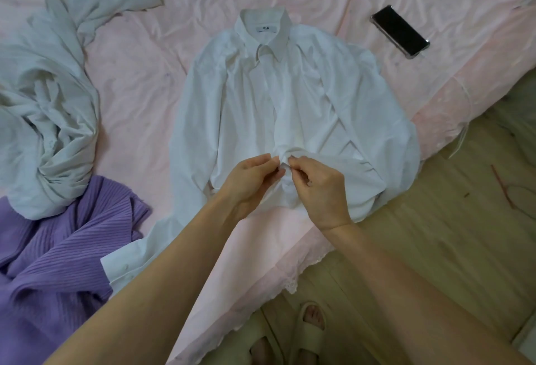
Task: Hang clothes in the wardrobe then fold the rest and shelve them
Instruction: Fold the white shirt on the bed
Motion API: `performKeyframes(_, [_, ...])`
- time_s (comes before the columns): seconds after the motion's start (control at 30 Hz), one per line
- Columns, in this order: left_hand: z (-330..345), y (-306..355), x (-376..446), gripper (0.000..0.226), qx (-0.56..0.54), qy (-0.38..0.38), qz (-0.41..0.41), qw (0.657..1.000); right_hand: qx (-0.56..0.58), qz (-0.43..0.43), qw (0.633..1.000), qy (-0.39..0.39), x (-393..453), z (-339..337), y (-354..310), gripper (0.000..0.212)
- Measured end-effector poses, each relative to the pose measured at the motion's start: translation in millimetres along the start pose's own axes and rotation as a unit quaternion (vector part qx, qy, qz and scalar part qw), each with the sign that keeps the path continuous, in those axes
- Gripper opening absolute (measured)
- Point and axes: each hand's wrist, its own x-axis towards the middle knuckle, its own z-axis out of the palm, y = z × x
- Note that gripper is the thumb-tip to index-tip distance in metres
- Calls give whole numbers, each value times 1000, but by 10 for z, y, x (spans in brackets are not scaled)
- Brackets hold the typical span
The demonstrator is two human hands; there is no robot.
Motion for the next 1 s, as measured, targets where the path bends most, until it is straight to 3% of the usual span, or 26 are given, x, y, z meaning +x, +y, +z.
performKeyframes(0.17, [13, 2, -24, 23, -25, 3, -17, 1000, -100, -142, 985, -19, -3, -21, 111, 11])
performKeyframes(0.3, [-9, 35, -4, 22, 51, 28, 16, 998, -98, -160, 981, -39, 12, -29, 139, 16])
performKeyframes(0.37, [10, 100, 73, 21, 53, 66, 19, 996, -42, -74, 994, -66, 21, -29, 69, 18])
performKeyframes(0.47, [21, 242, 214, 26, 77, 75, 61, 992, 7, 153, 979, -138, 28, -9, 96, 16])
performKeyframes(0.5, [-9, 256, 250, 33, 152, 89, 101, 979, -6, 202, 969, -143, 57, 6, 147, 10])
performKeyframes(0.57, [-138, 186, 169, 41, 338, 163, 221, 900, 27, 263, 957, -120, 193, 30, 221, 6])
performKeyframes(0.63, [-321, -23, -57, 28, 423, 226, 332, 812, 202, 317, 919, -115, 371, 43, 204, 6])
performKeyframes(0.67, [-438, -173, -153, 22, 471, 226, 351, 777, 275, 333, 894, -116, 420, 52, 201, 12])
performKeyframes(0.73, [-693, -509, -301, 24, 593, 201, 308, 717, 253, 332, 904, -94, 328, 17, 216, 16])
performKeyframes(0.8, [-939, -767, -351, 41, 672, 229, 238, 663, 94, 331, 938, -36, -31, -68, 322, 14])
performKeyframes(0.9, [-1023, -906, -296, 68, 682, 315, 171, 638, -122, 374, 917, -69, -634, -182, 536, 34])
performKeyframes(1.0, [-951, -828, -132, 67, 651, 344, 163, 656, -176, 384, 884, -202, -875, -45, 802, 68])
